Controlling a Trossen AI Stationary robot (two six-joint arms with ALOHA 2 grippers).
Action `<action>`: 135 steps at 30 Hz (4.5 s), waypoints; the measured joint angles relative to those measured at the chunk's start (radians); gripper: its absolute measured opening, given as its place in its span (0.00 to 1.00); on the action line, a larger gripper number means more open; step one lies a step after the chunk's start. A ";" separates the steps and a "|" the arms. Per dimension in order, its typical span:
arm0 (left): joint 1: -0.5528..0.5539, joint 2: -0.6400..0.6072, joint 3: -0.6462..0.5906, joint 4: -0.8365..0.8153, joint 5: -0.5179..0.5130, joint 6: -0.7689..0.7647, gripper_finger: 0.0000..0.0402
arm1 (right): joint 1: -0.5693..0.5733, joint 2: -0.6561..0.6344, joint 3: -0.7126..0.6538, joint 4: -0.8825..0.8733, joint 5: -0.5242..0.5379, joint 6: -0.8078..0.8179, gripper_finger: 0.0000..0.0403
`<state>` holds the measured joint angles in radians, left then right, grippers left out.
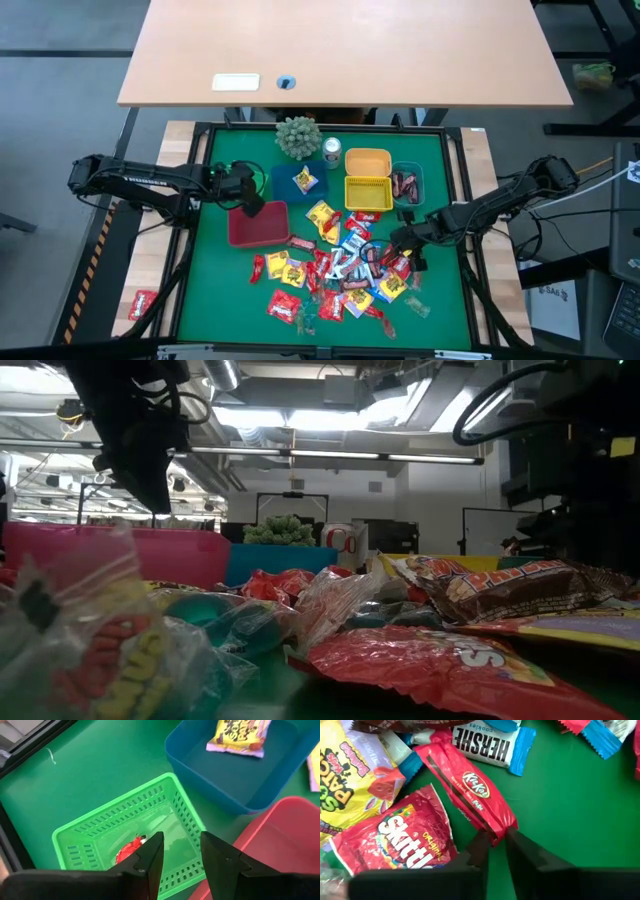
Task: Sort candy
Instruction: Put the red chocolate bar into the green bin
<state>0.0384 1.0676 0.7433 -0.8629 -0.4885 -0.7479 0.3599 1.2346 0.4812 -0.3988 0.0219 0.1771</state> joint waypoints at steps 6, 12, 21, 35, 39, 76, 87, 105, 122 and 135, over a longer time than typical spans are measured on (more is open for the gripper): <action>-0.002 0.000 0.000 0.066 0.002 0.054 0.29 | 0.000 0.000 0.013 -0.025 -0.042 0.004 0.02; -0.025 0.000 0.000 0.212 0.003 0.159 0.29 | 0.000 0.000 0.093 -0.100 -0.040 0.005 0.01; -0.061 0.000 0.000 0.317 0.004 0.183 0.29 | 0.000 0.000 0.166 -0.143 -0.033 -0.002 0.00; -0.158 0.068 0.000 0.508 0.003 0.182 0.29 | 0.000 0.000 0.203 -0.182 -0.014 -0.003 0.00; -0.188 0.150 0.000 0.629 0.011 0.185 0.29 | 0.000 0.000 0.203 -0.205 -0.014 -0.003 0.00; -0.209 0.257 0.000 0.673 0.045 0.184 0.29 | 0.000 0.266 0.207 -0.091 -0.065 -0.216 0.38; -0.209 0.257 0.000 0.710 0.045 0.184 0.29 | 0.000 0.268 0.250 -0.174 -0.085 -0.211 0.14; -0.321 0.256 0.000 0.995 0.065 0.533 0.29 | -0.036 0.266 0.600 -0.415 0.288 -0.211 0.16; -0.315 0.256 0.000 1.181 0.055 0.636 0.41 | -0.200 0.269 0.619 0.074 0.178 -0.209 0.17; -0.287 0.256 0.001 1.218 0.055 0.624 0.49 | -0.197 0.279 0.619 0.229 0.196 -0.209 0.17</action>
<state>-0.2489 1.3239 0.7441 0.3550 -0.4332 -0.1242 0.1627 1.5140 1.1000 -0.1700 0.2180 -0.0317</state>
